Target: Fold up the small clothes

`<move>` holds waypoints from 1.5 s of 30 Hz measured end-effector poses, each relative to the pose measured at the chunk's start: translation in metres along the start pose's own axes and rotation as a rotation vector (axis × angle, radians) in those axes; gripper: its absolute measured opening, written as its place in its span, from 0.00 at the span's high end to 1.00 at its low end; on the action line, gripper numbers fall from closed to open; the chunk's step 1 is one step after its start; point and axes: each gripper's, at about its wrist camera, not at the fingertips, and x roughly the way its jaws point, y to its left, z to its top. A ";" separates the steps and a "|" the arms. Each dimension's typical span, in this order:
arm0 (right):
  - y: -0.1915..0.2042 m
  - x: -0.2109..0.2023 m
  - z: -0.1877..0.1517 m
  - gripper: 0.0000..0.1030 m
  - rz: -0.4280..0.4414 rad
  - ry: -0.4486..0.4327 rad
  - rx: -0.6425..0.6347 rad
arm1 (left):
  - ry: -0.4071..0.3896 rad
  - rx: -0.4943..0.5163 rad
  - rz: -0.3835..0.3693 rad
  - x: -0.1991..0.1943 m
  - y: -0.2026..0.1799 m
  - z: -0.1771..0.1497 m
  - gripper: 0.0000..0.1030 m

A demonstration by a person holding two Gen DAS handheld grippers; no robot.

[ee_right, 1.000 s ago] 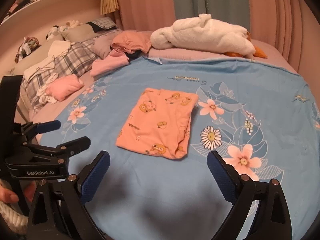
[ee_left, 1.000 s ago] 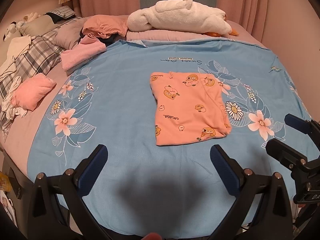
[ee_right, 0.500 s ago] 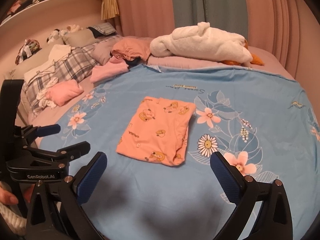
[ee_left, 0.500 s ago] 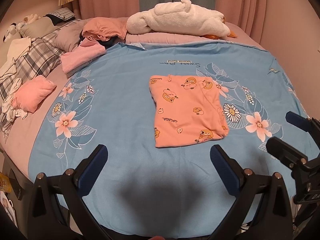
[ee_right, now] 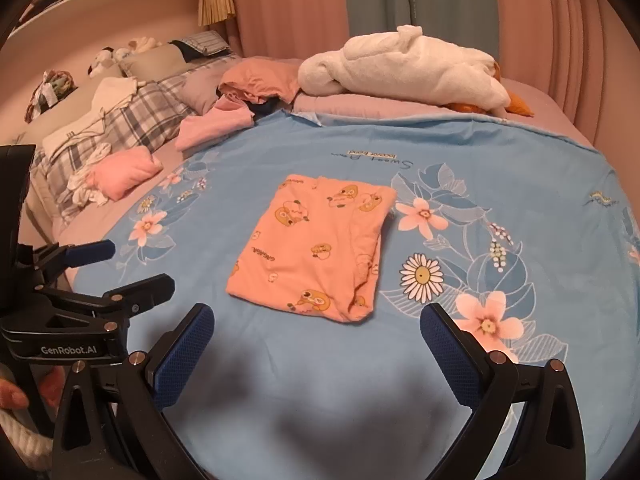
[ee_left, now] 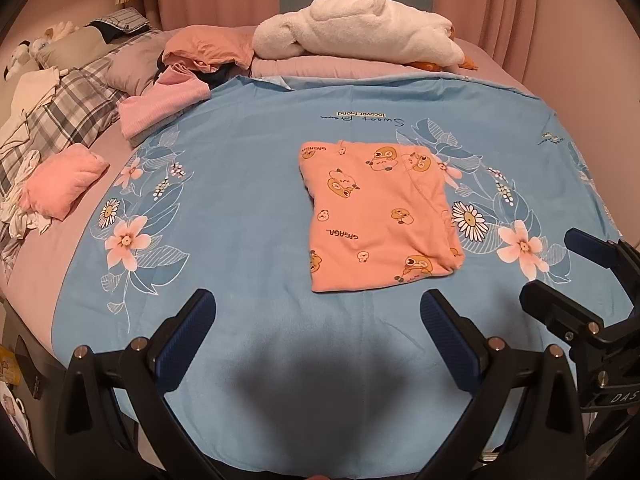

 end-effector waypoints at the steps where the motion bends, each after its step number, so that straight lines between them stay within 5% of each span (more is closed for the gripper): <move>1: 0.000 0.001 0.000 0.01 0.001 0.000 0.000 | 0.002 -0.001 -0.002 0.001 0.000 0.000 0.01; 45: 0.000 0.010 0.001 0.01 0.005 0.016 0.015 | 0.032 -0.003 -0.002 0.016 -0.001 -0.002 0.01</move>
